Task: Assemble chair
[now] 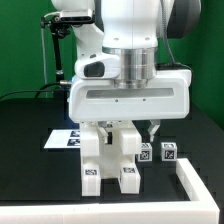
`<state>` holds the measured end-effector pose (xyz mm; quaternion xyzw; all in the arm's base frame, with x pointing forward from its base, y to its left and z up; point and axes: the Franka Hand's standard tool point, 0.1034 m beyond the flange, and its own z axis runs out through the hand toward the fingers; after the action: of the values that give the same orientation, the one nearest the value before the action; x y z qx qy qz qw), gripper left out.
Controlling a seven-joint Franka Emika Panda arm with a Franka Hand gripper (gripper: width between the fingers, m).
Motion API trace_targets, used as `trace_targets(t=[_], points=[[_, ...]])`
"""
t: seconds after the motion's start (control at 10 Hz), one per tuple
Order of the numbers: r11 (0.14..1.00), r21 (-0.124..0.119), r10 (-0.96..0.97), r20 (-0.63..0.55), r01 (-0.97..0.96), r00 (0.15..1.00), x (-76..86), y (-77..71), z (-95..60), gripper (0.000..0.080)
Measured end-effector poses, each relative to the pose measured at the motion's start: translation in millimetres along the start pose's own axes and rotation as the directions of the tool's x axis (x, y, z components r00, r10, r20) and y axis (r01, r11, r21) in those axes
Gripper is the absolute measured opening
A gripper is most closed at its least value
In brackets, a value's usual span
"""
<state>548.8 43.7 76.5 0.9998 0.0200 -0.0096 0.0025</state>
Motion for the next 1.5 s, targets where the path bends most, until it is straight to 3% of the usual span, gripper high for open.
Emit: trace_targets(t=[0.4,0.6,1.0,1.2,1.3,1.5], points=[[1.000,0.000,-0.001,-0.001,0.001,1.000,0.5,-0.5,-1.1,0.0648],[1.000,0.005,-0.001,0.002,0.001,1.000,3.7,1.9,-11.3,0.0649],[0.999,0.046,0.012,0.038,-0.014,0.999,3.1,-2.5,-68.4,0.0649],[0.992,0.063,0.109,0.043,-0.112,0.993,-11.5,-25.0,-90.8,0.0649],[0.985,0.063,0.158,0.050,-0.161,0.986,-20.0,-40.6,-90.7,0.0649],[0.966,0.053,0.249,0.052,-0.252,0.967,-31.2,-89.4,-79.0,0.0649]])
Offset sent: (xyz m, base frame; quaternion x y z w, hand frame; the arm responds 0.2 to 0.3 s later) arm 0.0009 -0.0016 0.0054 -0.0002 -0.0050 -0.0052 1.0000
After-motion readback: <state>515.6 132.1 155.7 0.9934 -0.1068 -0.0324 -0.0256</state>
